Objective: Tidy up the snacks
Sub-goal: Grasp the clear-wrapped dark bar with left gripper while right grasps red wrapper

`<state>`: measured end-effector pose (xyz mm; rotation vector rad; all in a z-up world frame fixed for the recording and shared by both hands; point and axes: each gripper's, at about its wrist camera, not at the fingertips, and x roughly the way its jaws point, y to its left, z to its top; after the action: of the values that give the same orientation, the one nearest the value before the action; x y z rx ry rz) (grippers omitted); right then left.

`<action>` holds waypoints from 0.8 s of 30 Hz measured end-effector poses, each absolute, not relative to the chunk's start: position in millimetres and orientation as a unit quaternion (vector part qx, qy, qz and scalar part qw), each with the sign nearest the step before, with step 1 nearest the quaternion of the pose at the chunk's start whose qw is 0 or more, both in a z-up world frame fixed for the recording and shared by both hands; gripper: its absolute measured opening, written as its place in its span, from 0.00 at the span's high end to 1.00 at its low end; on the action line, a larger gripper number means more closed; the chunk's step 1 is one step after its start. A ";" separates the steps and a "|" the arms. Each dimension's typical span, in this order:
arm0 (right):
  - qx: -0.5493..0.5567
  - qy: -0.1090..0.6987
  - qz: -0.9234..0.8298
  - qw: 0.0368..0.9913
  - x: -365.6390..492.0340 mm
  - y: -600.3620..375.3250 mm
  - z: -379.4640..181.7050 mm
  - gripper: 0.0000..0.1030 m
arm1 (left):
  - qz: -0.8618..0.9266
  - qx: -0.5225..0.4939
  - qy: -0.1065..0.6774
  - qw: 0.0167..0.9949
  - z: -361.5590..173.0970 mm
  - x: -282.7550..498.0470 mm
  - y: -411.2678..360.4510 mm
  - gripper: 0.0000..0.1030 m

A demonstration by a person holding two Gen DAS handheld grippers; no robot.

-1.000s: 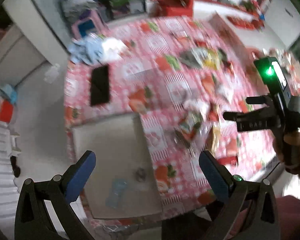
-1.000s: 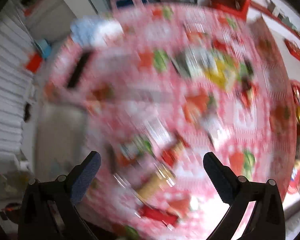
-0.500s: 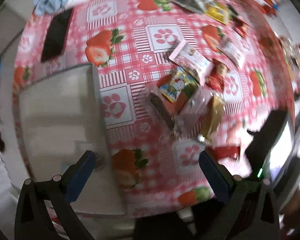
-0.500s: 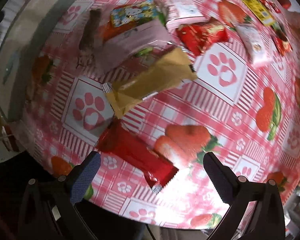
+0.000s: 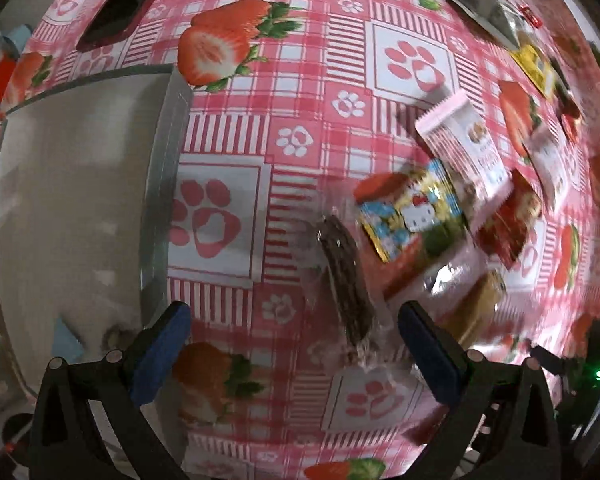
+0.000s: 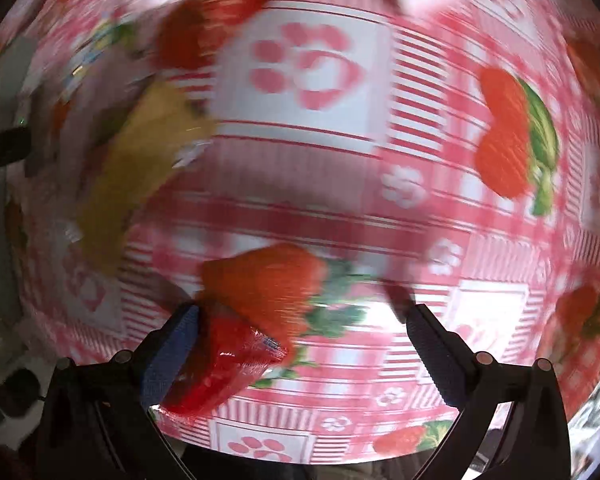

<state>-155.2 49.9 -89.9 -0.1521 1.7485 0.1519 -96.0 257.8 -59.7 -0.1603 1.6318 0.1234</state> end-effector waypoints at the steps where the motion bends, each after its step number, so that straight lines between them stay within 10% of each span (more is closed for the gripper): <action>1: -0.060 0.767 0.062 0.636 -155.1 45.2 -88.8 0.00 | 0.058 -0.070 0.724 0.684 -60.7 -94.4 257.4 0.00; 12: 0.138 0.813 0.005 0.566 -198.8 -3.3 -95.5 0.00 | 0.076 -0.055 0.732 0.675 -82.8 -80.9 251.9 0.00; 24: 0.019 0.804 -0.029 0.593 -220.6 -14.4 -98.2 0.00 | 0.068 -0.067 0.731 0.676 -94.0 -75.7 257.5 0.00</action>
<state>-220.6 -14.4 -98.2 0.0431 1.8692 -0.0669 -75.7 257.5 -94.0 -0.1514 1.6437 0.1524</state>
